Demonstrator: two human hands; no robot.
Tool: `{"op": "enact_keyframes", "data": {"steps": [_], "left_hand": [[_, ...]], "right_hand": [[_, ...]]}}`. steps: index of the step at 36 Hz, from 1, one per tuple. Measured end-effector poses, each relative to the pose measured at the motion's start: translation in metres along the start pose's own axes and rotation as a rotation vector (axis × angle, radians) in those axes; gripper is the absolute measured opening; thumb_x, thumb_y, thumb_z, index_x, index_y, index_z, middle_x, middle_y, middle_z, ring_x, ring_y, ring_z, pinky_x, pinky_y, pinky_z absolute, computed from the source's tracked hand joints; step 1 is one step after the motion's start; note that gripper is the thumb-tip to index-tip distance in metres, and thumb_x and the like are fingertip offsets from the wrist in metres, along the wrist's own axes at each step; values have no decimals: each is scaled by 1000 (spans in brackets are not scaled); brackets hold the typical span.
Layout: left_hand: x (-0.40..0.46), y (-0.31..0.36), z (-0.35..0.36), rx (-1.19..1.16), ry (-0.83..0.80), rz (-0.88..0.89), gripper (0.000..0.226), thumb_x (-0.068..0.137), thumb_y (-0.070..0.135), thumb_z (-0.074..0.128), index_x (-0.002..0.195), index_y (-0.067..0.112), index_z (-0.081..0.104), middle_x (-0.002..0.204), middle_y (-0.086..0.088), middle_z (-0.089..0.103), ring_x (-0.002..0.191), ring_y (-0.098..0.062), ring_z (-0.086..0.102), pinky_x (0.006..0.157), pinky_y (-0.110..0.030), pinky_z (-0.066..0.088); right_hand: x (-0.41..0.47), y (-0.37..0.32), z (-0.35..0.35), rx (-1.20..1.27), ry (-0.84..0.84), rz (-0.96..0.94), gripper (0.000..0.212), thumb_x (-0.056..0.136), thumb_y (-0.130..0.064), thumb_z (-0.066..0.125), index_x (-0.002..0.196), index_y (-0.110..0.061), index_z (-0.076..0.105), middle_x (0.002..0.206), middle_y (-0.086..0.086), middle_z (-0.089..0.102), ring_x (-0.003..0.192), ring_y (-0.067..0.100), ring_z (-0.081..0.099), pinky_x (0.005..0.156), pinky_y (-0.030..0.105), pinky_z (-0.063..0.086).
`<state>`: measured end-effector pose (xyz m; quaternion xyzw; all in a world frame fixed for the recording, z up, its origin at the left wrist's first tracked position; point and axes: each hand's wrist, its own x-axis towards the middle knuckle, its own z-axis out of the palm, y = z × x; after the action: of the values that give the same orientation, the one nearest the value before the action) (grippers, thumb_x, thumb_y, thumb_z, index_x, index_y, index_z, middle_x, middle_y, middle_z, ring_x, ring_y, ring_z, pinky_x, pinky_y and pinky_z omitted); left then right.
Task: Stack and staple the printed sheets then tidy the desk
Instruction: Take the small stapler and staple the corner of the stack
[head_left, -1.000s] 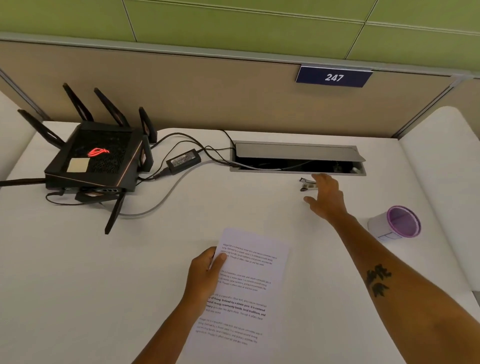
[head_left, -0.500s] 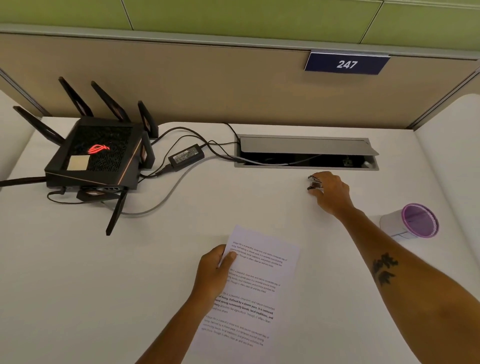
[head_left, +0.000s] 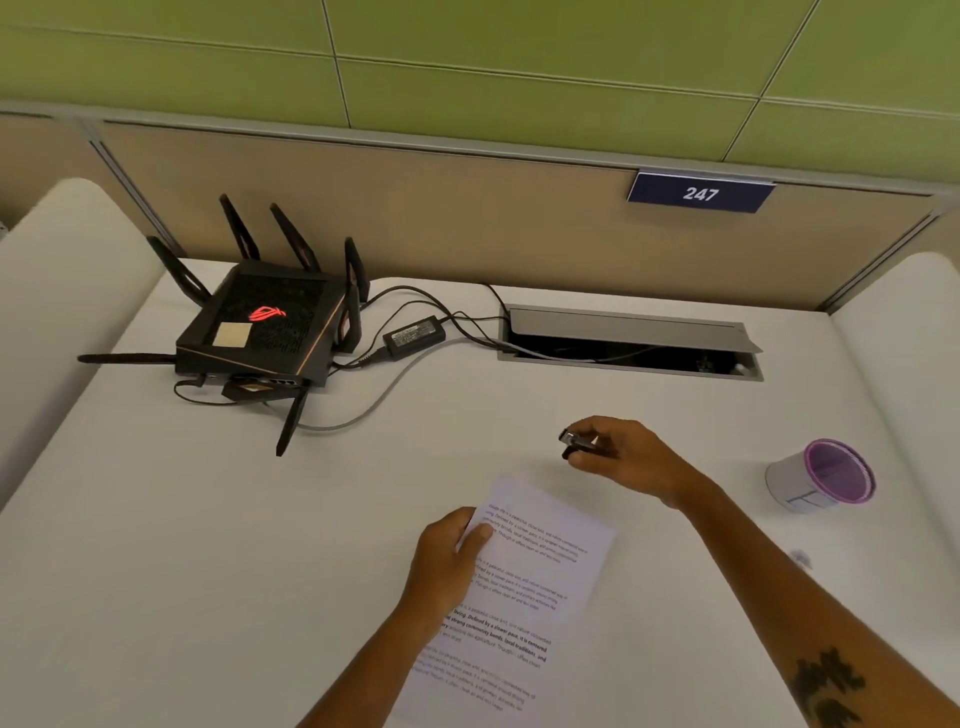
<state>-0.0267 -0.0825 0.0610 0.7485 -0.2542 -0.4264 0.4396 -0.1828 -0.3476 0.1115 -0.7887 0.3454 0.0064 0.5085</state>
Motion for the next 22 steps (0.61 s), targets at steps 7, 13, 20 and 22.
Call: {"op": "enact_keyframes", "data": {"steps": [7,13,20,22], "left_hand": [[-23,2,-6,91,-28,40,21,109,33,54,110,22,72,101,7,78,85,-16,76,70,-23,62],[-39,3,-12,130,-61,69,18,109,36,55,112,25,70,103,5,77,82,-11,75,66,-16,56],[-53,0,-17,193,-89,87,21,109,40,53,114,25,68,103,6,77,81,-12,77,67,-17,60],[-56,-2,-18,206,-92,94,22,109,40,53,115,25,68,105,5,77,83,-12,77,68,-18,60]], "right_hand": [[-18,-48,22,-315,-222,-141,34,88,-45,80,119,-34,71,112,-21,68,95,-6,62,79,14,47],[-33,-74,38,-603,-284,-225,46,87,-58,74,126,-35,68,116,-21,64,104,4,58,88,24,50],[-50,-95,52,-787,-316,-268,48,86,-60,74,128,-37,65,122,-19,64,110,6,57,91,29,53],[-53,-100,54,-823,-317,-276,49,85,-60,74,127,-38,64,123,-18,64,111,7,57,90,28,52]]}}
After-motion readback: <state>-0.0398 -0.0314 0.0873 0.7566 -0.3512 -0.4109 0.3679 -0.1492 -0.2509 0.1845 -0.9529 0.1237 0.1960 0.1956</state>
